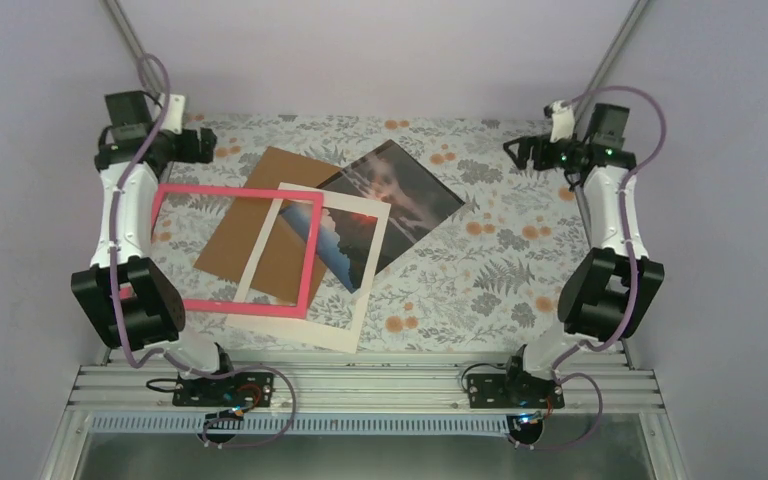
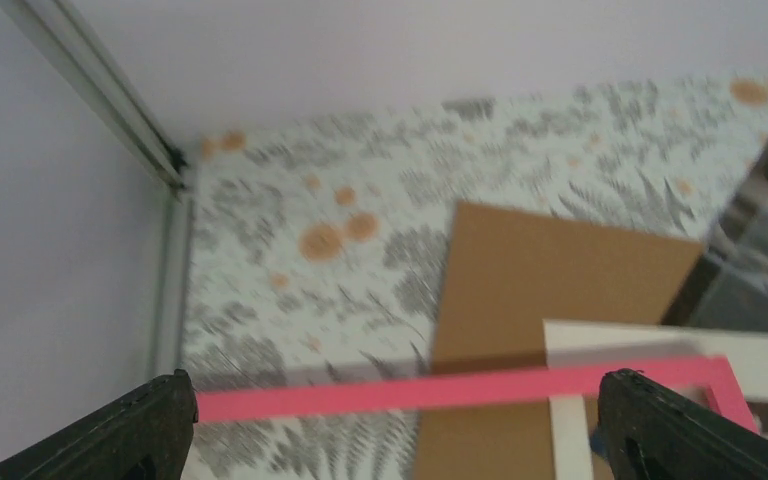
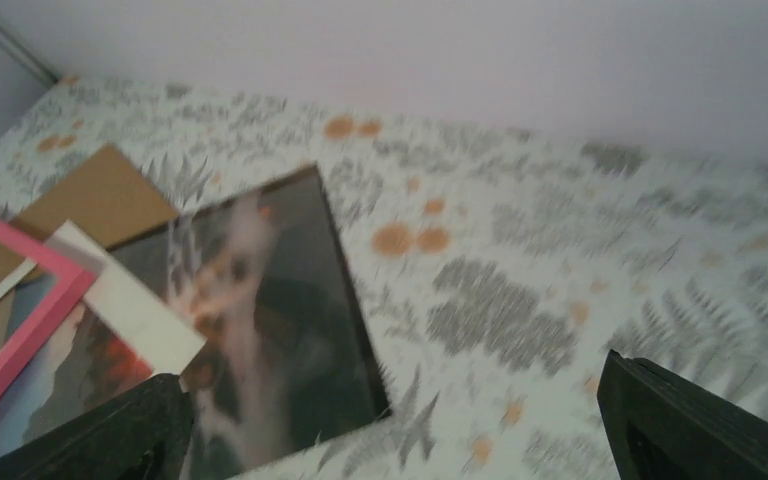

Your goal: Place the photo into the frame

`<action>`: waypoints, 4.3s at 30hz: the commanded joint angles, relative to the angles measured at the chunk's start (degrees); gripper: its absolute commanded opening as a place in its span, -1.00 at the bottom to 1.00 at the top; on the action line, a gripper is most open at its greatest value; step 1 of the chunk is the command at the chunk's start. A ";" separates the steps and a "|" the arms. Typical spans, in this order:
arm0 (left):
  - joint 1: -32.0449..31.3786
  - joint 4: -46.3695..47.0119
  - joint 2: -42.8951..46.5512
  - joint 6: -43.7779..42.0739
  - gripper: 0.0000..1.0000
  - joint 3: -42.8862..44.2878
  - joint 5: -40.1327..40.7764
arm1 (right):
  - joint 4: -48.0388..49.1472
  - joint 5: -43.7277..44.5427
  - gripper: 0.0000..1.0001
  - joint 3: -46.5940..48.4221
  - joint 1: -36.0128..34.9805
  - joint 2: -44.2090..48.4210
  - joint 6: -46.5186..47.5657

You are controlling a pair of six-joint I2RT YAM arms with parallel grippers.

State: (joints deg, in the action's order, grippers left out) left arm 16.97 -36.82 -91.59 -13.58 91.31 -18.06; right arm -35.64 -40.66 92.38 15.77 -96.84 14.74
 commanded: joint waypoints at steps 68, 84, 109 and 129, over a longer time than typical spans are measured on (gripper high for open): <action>-42.34 6.36 -9.39 16.44 -0.42 -25.06 27.04 | 18.44 9.21 1.00 -35.88 -9.81 20.96 -4.51; -43.21 -6.38 10.33 2.93 -0.95 -9.75 17.55 | 32.39 2.80 1.00 -40.60 -10.97 27.98 -0.34; -45.00 -32.08 11.97 -19.24 -0.95 19.45 -50.69 | 50.46 6.66 0.95 -28.96 -29.02 31.39 38.12; -46.49 -38.48 8.74 -26.03 -0.95 21.90 -60.00 | 52.11 7.48 0.28 -15.83 -33.92 20.45 46.77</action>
State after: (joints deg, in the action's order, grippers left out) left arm -29.06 -78.63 -83.33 -35.16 111.02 -74.30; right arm 14.57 -33.89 74.41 -16.93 -75.31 59.27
